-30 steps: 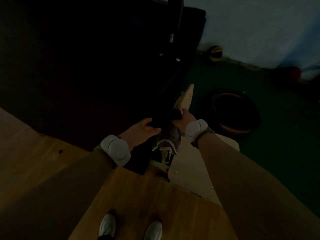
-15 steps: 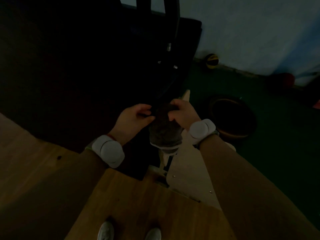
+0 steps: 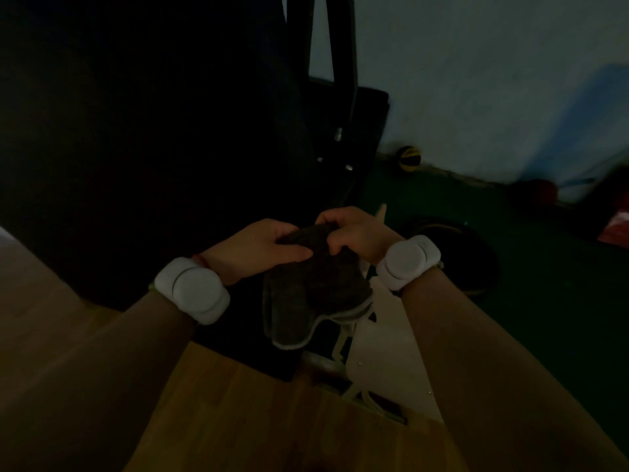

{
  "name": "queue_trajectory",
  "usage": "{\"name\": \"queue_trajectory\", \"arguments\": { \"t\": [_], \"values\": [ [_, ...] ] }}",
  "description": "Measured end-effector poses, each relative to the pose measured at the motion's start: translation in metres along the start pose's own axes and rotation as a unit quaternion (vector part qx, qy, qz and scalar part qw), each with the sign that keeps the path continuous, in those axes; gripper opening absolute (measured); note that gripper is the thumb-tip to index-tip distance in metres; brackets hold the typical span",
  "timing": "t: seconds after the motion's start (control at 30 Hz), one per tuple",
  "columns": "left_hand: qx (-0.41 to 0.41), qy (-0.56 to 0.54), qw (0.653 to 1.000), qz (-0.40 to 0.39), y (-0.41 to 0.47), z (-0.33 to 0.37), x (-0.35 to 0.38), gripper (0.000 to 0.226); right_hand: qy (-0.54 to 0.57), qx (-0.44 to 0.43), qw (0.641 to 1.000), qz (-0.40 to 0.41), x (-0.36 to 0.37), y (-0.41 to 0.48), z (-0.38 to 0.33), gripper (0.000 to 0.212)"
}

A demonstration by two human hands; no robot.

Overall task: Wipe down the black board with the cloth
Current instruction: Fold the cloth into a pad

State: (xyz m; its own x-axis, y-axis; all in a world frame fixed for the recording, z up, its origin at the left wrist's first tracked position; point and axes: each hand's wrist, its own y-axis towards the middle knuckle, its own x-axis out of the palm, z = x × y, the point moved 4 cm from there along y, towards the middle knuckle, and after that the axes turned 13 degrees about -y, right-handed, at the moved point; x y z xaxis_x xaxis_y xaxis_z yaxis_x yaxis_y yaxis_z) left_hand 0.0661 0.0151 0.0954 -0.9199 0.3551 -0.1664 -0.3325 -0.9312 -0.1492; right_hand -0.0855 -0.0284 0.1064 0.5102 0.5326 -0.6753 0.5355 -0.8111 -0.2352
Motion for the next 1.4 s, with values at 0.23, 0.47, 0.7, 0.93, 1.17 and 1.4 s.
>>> {"name": "queue_trajectory", "arguments": {
  "t": [0.23, 0.47, 0.7, 0.93, 1.17, 1.4],
  "values": [
    [0.029, -0.099, 0.994, 0.032, -0.059, -0.007, -0.056, 0.013, 0.039, 0.004, 0.998, 0.050, 0.055, 0.006, -0.055, 0.019],
    [0.008, -0.352, 0.931, 0.094, -0.118, -0.026, -0.116, 0.020, -0.030, 0.158, 0.984, 0.077, 0.107, -0.005, -0.093, 0.072],
    [0.070, -0.488, 0.864, 0.099, -0.168, -0.026, -0.155, 0.020, 0.175, 0.192, 0.965, -0.024, 0.166, 0.005, -0.137, 0.094],
    [0.073, -0.547, 0.830, 0.085, -0.190, -0.021, -0.171, 0.026, 0.439, 0.071, 0.896, 0.020, 0.203, 0.029, -0.178, 0.070],
    [0.091, -0.478, 0.866, 0.119, -0.180, -0.025, -0.179, 0.023, 0.438, 0.010, 0.889, 0.133, 0.167, 0.018, -0.183, 0.012],
    [0.096, -0.386, 0.887, 0.236, -0.148, -0.040, -0.198, 0.023, 0.382, 0.052, 0.903, 0.190, 0.130, 0.029, -0.178, 0.035]
  ]
}}
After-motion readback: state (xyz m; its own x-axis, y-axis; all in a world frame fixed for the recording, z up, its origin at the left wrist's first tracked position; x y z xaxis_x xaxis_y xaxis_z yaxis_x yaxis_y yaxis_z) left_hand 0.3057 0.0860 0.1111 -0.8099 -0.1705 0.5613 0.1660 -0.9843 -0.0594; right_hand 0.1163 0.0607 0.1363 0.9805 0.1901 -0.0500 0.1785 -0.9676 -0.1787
